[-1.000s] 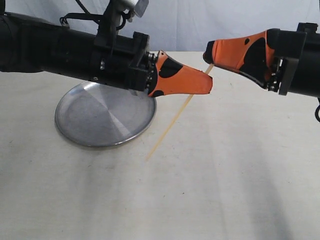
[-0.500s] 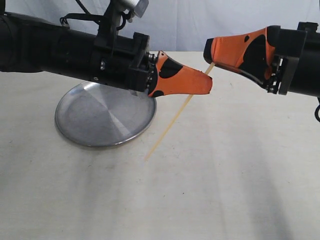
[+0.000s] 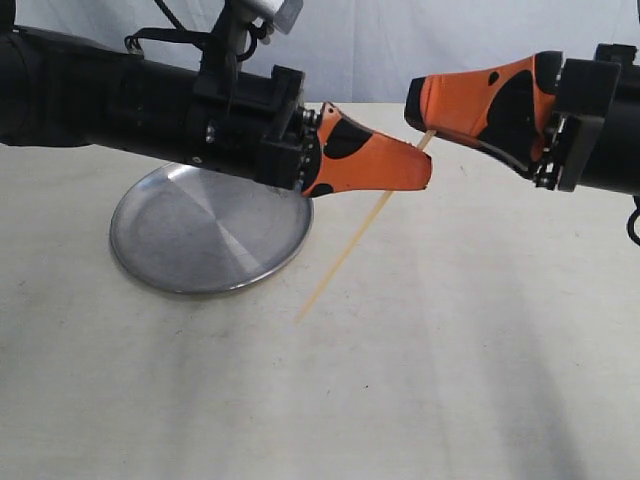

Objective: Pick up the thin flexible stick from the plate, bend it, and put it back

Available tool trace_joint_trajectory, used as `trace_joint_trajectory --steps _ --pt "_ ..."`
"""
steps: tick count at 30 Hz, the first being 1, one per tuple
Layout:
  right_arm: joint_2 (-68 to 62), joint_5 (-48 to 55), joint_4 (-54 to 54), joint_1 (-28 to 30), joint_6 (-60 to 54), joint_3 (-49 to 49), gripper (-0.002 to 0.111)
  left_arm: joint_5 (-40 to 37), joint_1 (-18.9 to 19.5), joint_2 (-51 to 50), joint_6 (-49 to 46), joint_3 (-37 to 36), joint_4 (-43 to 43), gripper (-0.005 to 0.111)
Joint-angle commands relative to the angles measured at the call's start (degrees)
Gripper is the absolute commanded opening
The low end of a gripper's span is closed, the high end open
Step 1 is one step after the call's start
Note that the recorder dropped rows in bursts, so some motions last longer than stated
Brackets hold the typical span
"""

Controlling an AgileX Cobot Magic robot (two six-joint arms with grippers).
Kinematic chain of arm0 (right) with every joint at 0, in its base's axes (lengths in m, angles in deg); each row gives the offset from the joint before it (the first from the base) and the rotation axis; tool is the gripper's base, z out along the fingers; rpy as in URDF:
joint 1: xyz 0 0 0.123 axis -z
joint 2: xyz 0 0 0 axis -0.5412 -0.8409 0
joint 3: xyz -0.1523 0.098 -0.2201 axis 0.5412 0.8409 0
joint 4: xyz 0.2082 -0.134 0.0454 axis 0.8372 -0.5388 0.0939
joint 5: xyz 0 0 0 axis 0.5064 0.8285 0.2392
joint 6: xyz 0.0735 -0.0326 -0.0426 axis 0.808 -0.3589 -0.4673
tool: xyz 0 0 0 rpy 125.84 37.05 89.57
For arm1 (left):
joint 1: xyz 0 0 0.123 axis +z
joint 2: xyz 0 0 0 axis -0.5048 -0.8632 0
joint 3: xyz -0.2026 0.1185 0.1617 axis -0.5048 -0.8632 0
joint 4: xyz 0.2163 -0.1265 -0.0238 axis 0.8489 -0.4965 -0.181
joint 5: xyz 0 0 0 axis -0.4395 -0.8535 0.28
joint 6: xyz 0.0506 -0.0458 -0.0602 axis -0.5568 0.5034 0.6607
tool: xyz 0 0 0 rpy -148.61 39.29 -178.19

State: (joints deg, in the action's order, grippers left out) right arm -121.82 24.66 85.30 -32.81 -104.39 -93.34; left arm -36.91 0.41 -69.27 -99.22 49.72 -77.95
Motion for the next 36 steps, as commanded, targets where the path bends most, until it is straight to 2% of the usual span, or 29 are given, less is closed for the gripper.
trace_joint_trajectory --steps 1,3,5,6,9,20,28,31,36 --pt "0.0 0.7 0.7 -0.1 -0.5 -0.4 0.042 -0.4 -0.4 0.4 -0.4 0.1 -2.3 0.000" --pt "0.0 0.7 0.7 -0.1 -0.5 -0.4 0.041 -0.4 -0.4 0.4 -0.6 0.1 -2.3 0.000" --pt "0.0 0.6 0.7 -0.1 -0.5 -0.4 0.034 -0.4 -0.4 0.4 -0.9 0.1 -2.3 0.000" --pt "0.0 0.2 0.7 -0.1 -0.5 -0.4 0.028 -0.4 -0.4 0.4 -0.9 0.1 -2.3 0.000" --pt "0.0 -0.9 0.7 -0.1 -0.5 -0.4 0.000 -0.4 -0.4 0.4 -0.9 0.1 -2.1 0.000" --pt "0.0 -1.1 0.7 -0.1 -0.7 -0.4 0.000 -0.4 -0.4 0.4 -1.3 0.1 -1.0 0.000" --pt "0.0 -2.1 0.7 -0.1 -0.7 -0.4 -0.001 -0.4 -0.4 0.4 1.5 0.1 3.7 0.000" --pt "0.0 -2.2 0.7 -0.1 -0.7 -0.4 -0.001 -0.4 -0.4 0.4 1.5 0.1 4.3 0.006" --pt "0.0 -2.2 0.7 -0.1 -0.7 -0.4 -0.001 -0.4 -0.4 0.4 1.8 0.1 5.7 0.026"
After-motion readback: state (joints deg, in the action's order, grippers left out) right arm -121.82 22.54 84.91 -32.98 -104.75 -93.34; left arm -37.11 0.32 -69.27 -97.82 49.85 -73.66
